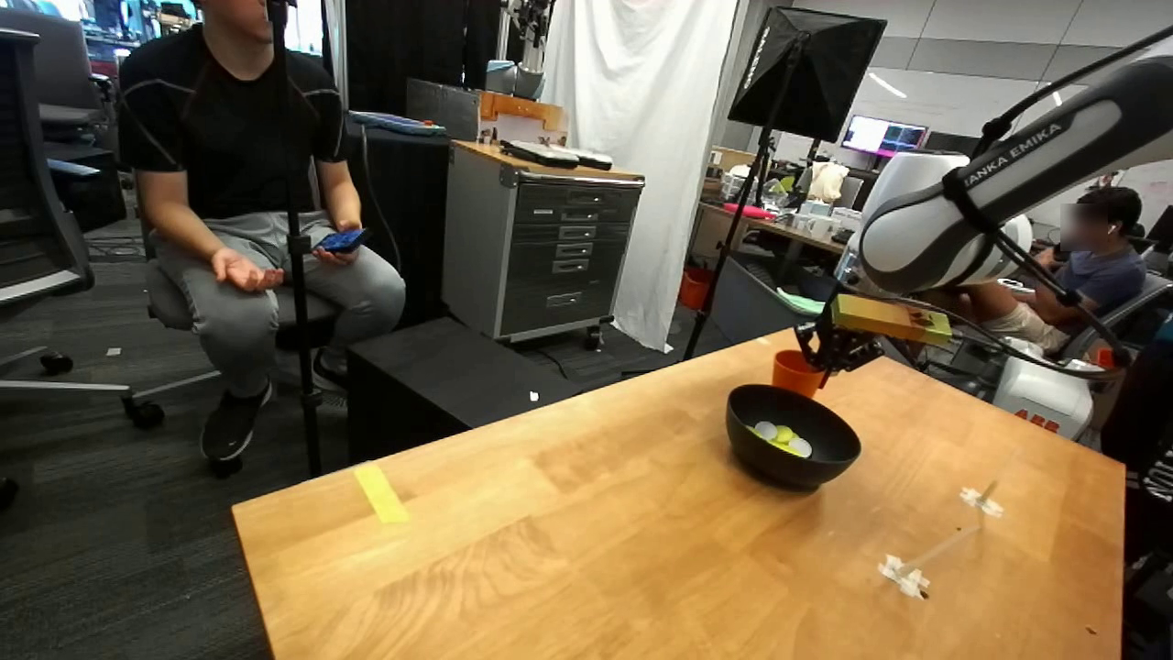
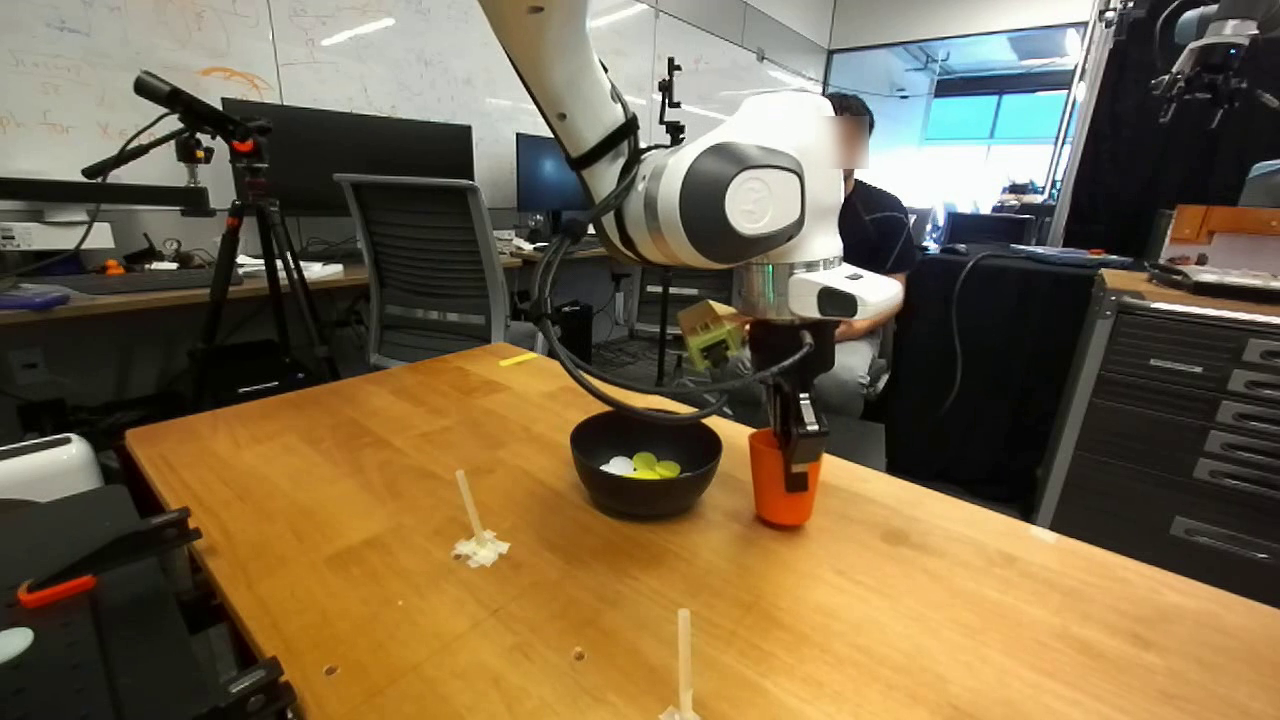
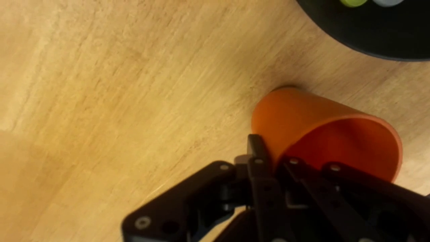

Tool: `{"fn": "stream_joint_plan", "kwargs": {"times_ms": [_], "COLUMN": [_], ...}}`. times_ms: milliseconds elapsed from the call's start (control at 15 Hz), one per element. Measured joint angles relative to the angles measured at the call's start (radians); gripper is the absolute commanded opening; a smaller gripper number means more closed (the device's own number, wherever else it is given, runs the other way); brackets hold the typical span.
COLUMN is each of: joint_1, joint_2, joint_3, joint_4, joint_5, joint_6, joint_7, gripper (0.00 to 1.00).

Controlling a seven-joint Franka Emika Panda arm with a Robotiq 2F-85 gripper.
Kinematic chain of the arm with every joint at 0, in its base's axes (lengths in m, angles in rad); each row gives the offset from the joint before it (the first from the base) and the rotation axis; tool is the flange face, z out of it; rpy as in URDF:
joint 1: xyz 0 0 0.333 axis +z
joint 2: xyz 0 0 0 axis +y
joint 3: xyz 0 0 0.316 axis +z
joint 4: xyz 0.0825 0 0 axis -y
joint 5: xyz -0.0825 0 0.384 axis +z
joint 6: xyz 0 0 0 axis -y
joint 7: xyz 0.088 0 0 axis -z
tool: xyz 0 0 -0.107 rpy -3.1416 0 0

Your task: Pour the contents in the orange cup into the black bowl

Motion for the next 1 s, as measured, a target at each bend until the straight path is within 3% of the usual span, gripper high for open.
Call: {"fn": "stream_joint_plan", "kwargs": {"times_ms": [267, 400, 467, 1000], "joint_1": [0.002, 0.002, 0.002, 0.002], "joint_2": [0.009, 0.009, 0.01, 0.021], "joint_3": [-0.007, -0.009, -0.01, -0.021], "joint_4": [0.005, 0.005, 0.005, 0.002], "joint_5": [0.0, 0.0, 0.0, 0.0], "joint_6": [0.001, 0.003, 0.004, 0.032], "joint_7": [0.001, 0.001, 0.001, 0.003], "gripper": [0.02, 0.21, 0.35, 0.98]}}
